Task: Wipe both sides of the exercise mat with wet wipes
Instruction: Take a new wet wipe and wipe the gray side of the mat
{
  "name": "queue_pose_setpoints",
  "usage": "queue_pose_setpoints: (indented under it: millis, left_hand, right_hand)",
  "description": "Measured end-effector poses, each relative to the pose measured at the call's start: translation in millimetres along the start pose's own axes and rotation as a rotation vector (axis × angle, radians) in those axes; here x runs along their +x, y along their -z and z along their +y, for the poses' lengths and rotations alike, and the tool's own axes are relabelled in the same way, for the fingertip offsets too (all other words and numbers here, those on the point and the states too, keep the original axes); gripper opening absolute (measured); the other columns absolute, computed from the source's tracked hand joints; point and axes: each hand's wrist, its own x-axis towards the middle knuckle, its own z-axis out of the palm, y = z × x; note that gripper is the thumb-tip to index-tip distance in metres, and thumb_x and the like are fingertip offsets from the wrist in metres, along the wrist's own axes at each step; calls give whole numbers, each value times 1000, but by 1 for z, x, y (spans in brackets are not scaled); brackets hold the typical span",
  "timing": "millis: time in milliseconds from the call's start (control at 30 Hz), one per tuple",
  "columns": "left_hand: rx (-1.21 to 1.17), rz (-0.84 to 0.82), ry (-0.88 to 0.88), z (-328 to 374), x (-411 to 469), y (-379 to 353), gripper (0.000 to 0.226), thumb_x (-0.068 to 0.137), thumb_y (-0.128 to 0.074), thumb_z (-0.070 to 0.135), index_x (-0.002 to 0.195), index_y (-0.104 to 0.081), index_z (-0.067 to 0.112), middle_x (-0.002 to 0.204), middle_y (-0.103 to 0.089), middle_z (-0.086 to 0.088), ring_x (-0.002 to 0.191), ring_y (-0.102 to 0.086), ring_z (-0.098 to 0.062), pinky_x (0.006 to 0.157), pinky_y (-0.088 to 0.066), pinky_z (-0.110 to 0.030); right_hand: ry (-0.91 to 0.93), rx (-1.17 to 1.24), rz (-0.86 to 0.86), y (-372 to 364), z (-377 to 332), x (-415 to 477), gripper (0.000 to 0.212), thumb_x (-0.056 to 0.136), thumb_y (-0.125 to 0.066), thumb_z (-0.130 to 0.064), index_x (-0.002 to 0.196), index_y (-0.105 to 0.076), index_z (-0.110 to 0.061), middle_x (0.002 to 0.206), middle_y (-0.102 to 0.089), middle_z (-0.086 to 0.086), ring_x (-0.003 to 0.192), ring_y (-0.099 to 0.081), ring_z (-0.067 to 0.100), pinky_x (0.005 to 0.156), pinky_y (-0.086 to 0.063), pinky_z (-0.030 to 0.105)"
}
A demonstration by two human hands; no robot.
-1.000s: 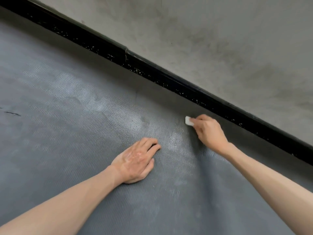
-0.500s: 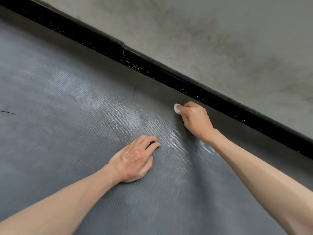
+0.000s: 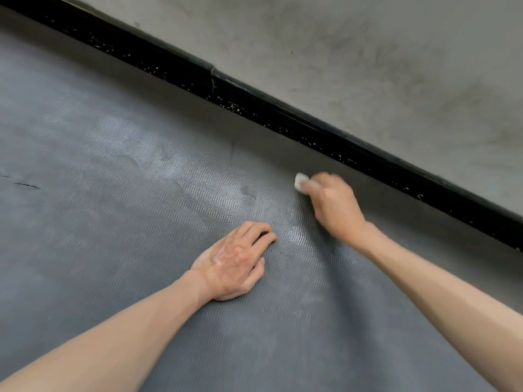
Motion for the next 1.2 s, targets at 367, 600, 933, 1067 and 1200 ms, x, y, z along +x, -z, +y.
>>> queue_pose_setpoints:
  millis: [367, 600, 933, 1067, 1200]
  left_hand:
    - [20, -2, -8, 1, 1, 0, 45, 90, -44, 29, 129, -52, 8, 129, -47, -6, 119, -45, -21, 106, -42, -35]
    - [35, -1, -14, 1, 1, 0, 43, 91, -42, 29, 126, -54, 7, 128, -48, -6, 118, -47, -20, 106, -39, -33]
    - [29, 9, -23, 1, 0, 3, 41, 89, -41, 23, 122, -56, 4, 125, -51, -10, 116, -48, -22, 105, -39, -32]
    - [33, -4, -20, 2, -1, 4, 43, 87, -40, 20, 122, -56, 2, 124, -52, -11, 114, -48, -23, 106, -35, -32]
    - [0, -12, -16, 2, -1, 5, 44, 84, -37, 19, 120, -56, 2, 124, -52, -12, 114, -48, -24, 103, -42, -33]
  right_hand:
    - [-67, 103, -51, 2, -36, -22, 19, 83, -58, 1, 93, -66, -13, 76, -52, 9, 66, -51, 30, 56, -39, 34]
    - [-43, 155, -113, 10, -33, -33, 13, 85, -58, -6, 89, -69, -13, 73, -49, 8, 61, -50, 31, 49, -40, 31]
    - [-13, 222, -185, 15, -61, -67, 19, 84, -65, -4, 96, -69, -18, 74, -49, 6, 64, -50, 27, 53, -32, 26]
    - [-137, 172, -84, 5, -66, -57, 15, 83, -66, 0, 92, -70, -11, 72, -50, 8, 61, -50, 30, 52, -32, 27]
    - [46, 239, -242, 18, -93, -97, 12, 82, -63, -1, 89, -68, -10, 73, -50, 9, 60, -49, 29, 49, -39, 31]
